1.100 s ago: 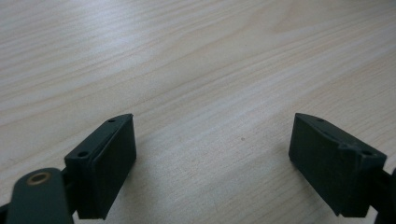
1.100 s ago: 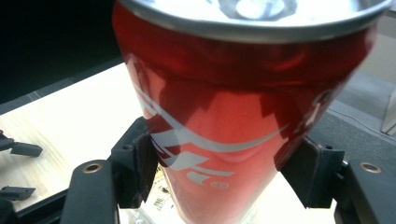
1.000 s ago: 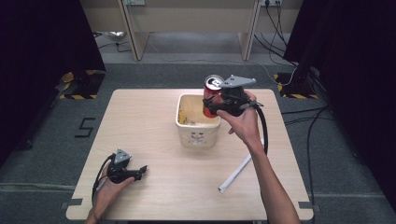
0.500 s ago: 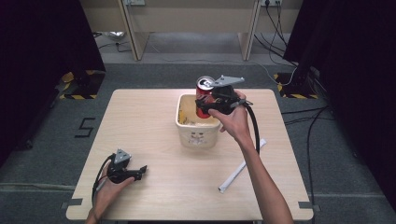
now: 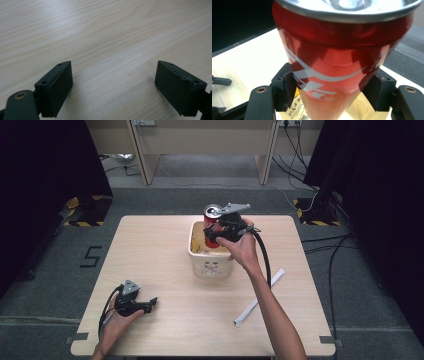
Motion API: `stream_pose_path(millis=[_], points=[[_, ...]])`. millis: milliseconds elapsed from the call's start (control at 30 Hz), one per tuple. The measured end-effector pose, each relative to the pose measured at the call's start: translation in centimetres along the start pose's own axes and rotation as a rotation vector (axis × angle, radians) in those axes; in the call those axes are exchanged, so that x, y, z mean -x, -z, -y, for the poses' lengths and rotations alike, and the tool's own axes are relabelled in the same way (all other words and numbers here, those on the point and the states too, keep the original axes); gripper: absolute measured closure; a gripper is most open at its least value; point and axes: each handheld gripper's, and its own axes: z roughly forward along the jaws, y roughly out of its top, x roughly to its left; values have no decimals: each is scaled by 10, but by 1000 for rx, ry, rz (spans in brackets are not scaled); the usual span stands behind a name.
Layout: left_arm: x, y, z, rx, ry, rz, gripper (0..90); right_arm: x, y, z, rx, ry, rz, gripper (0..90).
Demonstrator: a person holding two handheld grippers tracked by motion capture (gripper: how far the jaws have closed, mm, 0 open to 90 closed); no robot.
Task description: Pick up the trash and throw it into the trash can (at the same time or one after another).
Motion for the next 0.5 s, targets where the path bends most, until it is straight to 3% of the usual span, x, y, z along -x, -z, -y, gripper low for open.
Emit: stream_pose_path(millis=[500], points=[[0, 0, 0, -1, -2, 0, 141, -6, -27, 11, -36, -22, -31, 337]])
